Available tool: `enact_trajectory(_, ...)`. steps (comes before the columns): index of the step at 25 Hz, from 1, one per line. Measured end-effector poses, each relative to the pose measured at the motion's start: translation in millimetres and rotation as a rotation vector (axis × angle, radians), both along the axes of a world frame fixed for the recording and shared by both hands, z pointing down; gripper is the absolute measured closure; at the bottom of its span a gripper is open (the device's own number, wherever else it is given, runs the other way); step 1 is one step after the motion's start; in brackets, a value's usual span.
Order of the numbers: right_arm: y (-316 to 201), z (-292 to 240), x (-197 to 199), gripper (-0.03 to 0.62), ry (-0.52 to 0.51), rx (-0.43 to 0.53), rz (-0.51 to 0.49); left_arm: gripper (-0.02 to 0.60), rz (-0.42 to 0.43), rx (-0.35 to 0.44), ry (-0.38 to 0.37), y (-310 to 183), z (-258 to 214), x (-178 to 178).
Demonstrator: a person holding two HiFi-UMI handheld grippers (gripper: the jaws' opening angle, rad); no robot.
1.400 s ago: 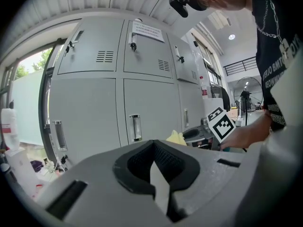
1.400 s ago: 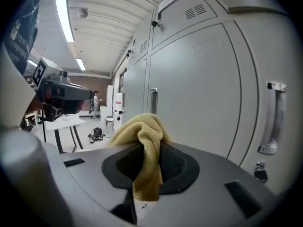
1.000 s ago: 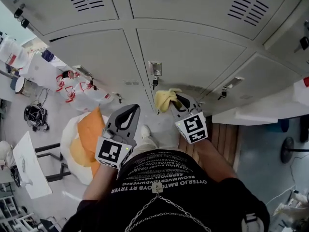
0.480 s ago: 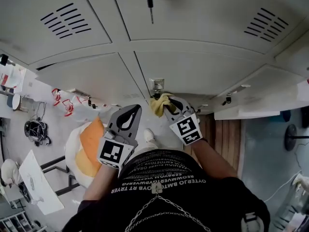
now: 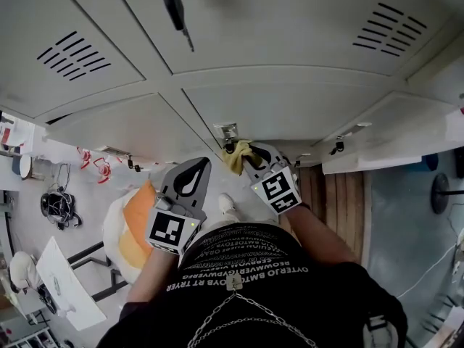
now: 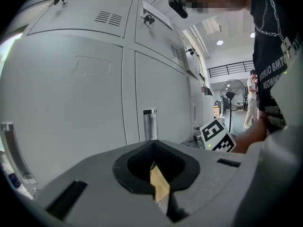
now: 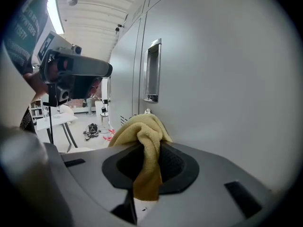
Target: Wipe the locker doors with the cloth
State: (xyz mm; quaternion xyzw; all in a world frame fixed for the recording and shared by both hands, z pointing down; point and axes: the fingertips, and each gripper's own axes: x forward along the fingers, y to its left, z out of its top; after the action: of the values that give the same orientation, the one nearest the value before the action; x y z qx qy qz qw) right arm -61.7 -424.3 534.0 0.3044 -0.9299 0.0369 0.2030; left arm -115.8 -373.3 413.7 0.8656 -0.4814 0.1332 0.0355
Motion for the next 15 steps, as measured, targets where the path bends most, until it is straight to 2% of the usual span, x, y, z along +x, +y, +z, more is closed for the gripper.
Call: enact_trajectory(15,-9,3,74,0.525,0.020,0.016,0.079,0.578,-0.036,0.031,0.017,24,-6,33)
